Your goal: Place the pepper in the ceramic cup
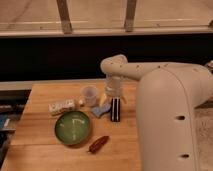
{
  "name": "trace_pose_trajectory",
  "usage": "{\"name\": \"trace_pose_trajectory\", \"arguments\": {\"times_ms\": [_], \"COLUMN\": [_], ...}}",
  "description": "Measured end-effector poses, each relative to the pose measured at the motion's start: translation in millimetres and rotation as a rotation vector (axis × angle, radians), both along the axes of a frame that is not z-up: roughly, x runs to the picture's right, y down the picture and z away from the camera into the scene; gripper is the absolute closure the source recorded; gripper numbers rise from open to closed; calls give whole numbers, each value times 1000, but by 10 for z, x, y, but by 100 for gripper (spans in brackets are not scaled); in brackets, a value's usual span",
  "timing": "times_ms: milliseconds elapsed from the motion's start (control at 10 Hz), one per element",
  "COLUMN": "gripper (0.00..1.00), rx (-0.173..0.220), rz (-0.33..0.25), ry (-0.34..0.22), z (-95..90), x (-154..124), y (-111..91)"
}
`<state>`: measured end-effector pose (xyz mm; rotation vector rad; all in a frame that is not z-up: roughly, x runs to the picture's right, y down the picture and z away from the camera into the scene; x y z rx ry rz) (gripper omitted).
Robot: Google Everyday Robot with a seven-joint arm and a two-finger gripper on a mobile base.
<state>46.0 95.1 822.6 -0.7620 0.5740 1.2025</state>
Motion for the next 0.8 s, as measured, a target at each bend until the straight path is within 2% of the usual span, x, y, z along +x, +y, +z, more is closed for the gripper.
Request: {"name": "trace_pose_trajectory", "arguments": {"times_ms": [200, 300, 500, 700, 800], "gripper": [20, 20, 20, 20, 20], "rx": [0, -12, -47, -82, -93], "rz": [-3, -3, 4, 25, 31], "ry": [2, 10, 26, 43, 48], "z": [-61, -73, -29, -59, -83], "x": [-54, -71, -135, -167, -167], "y": [63, 139, 411, 720, 794]}}
